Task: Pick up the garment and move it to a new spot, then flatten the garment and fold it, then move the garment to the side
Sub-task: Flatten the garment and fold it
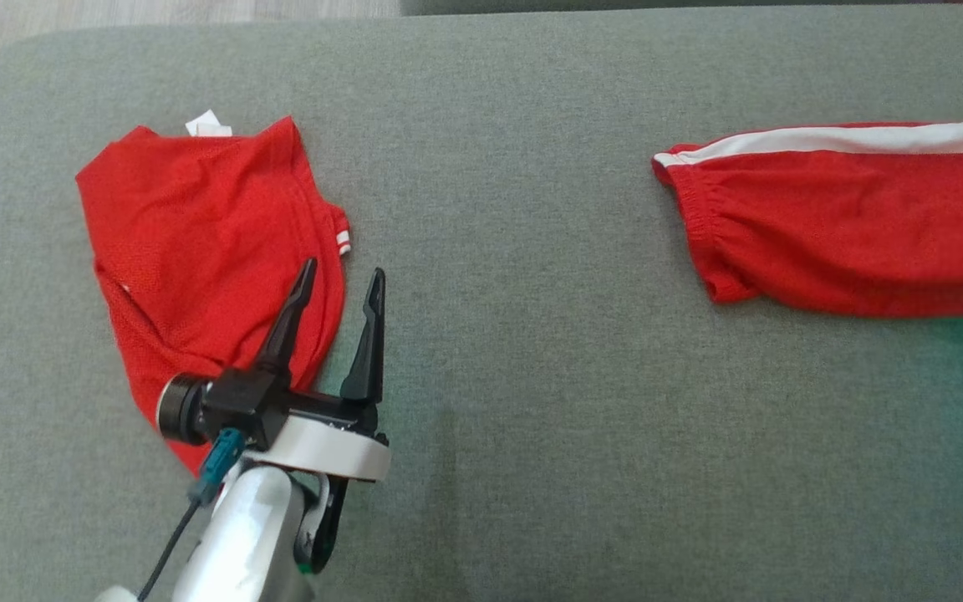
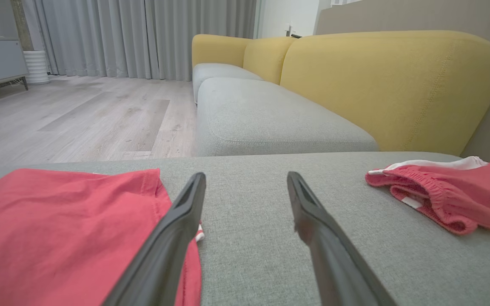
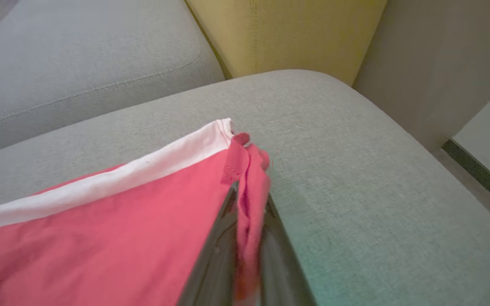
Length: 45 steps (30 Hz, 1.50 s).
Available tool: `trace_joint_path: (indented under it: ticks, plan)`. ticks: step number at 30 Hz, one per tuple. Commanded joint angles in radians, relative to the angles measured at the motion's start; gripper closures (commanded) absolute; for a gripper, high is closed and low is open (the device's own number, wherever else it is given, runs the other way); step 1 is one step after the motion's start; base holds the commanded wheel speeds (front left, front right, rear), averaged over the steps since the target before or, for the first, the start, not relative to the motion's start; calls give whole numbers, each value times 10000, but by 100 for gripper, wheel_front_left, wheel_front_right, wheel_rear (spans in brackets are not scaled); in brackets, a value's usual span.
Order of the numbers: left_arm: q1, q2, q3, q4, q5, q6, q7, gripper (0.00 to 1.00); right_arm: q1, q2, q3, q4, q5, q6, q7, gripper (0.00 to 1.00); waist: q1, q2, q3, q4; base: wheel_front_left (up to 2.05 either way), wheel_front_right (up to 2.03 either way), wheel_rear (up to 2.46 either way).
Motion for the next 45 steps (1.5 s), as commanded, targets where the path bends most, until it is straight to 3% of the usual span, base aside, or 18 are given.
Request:
trace_joint_path:
  ticks: [1, 9, 18, 27, 35, 42, 43, 44, 45]
  plan:
    - [4, 71, 401, -248, 86, -3, -93, 0, -187, 57, 162, -321, -60, -17, -234, 100, 1, -1, -53, 6, 0, 0, 0]
    - [202, 127, 498, -121, 147, 3, -93, 0, -348, 1113, 1258, -592, 663, -17, -1049, 100, 1, -1, -635, 70, 0, 0, 0]
    - [374, 108, 394, -83, -66, -79, -93, 0, 311, 2010, 4366, -2315, 3381, -17, -1039, 100, 1, -1, -1112, 311, 0, 0, 0]
    - [448, 104, 296, 4, -186, -57, -89, 0, 1142, 1628, 6945, -3765, 5101, -17, -486, 100, 1, -1, -1143, 717, 0, 0, 0]
    - [435, 139, 220, 97, -244, -16, -86, 0, 1537, 1258, 8601, -3615, 5751, -17, -227, 100, 1, -1, -1185, 978, 0, 0, 0]
    - [420, 136, 147, 84, -251, 65, -89, 0, 1868, 843, 10511, -3620, 6369, -17, 518, 100, 1, -1, -1332, 800, 0, 0, 0]
    - [418, 133, 143, 56, -258, 76, -89, 0, 1891, 760, 10719, -3738, 6568, -17, 588, 69, 1, -1, -1365, 747, 0, 0, 0]
    - [420, 130, 134, 26, -266, 84, -89, 0, 1906, 678, 10840, -3863, 6842, -17, 638, 0, 1, -1, -1398, 695, 0, 0, 0]
    - [426, 130, 127, 3, -268, 93, -90, 0, 1878, 554, 10976, -4027, 7027, -17, 606, 0, 1, -1, -1431, 620, 0, 0, 0]
